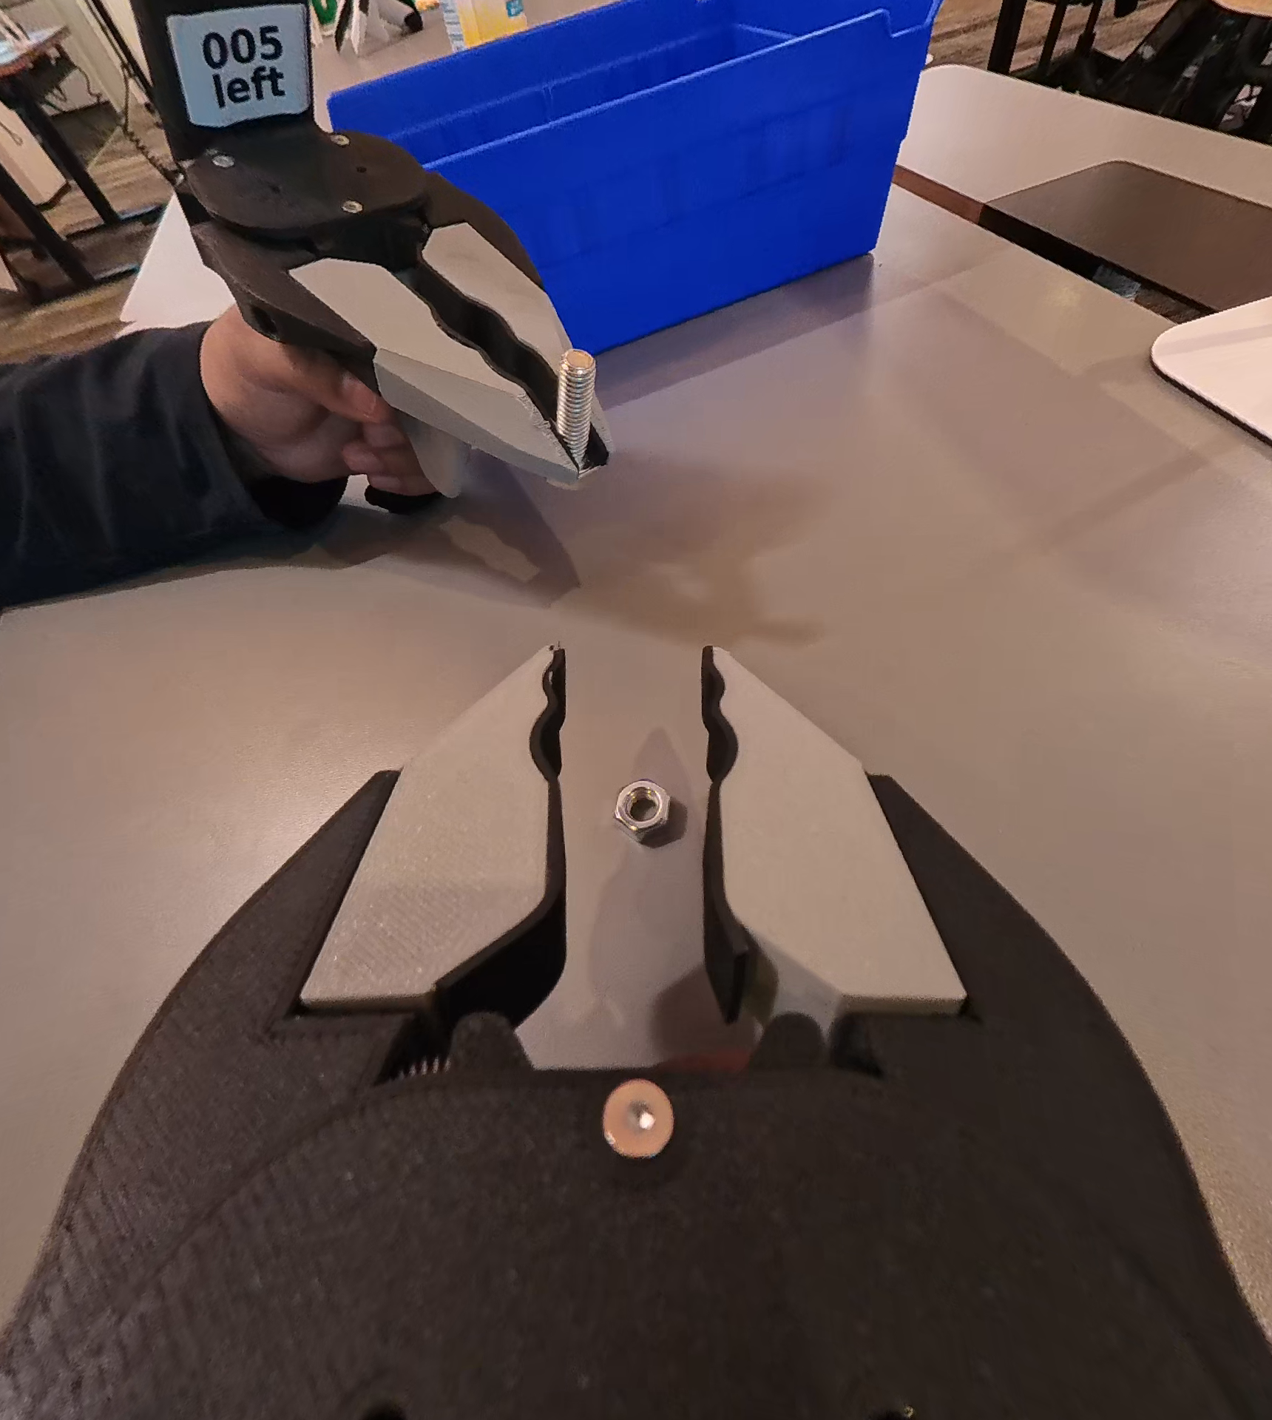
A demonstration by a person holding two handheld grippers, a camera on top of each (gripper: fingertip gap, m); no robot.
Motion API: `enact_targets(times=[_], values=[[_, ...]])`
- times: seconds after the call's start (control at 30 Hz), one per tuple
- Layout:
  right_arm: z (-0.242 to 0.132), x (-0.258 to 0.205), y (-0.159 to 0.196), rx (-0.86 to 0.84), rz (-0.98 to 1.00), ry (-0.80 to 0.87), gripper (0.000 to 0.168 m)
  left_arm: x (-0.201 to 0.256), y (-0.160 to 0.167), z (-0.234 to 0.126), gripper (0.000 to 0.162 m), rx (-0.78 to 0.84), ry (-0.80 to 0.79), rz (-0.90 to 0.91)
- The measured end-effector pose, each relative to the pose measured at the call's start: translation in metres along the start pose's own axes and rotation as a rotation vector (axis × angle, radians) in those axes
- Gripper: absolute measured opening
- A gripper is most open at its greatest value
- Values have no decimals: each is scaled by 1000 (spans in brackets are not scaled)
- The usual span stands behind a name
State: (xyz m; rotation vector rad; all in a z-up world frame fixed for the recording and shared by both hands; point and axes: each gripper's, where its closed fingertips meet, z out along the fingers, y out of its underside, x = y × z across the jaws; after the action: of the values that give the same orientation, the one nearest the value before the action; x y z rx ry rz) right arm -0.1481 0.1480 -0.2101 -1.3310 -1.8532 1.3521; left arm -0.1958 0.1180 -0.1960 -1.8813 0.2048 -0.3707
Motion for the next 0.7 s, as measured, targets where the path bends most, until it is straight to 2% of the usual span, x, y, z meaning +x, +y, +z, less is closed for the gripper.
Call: enact_targets(times=[0.2, 0.43, 0.7], values=[[-5, -8, -2, -11, -49, -42, 32, 6, 2, -1, 7, -15, 50, 16], [-9, -14, 15, -140, -138, -66, 25, 24, 18, -3, 7, -115, 176, 54], [-11, -3, 34, -253, -77, -35, 25, 34, 25, -1, 7, -157, 214, 85]])
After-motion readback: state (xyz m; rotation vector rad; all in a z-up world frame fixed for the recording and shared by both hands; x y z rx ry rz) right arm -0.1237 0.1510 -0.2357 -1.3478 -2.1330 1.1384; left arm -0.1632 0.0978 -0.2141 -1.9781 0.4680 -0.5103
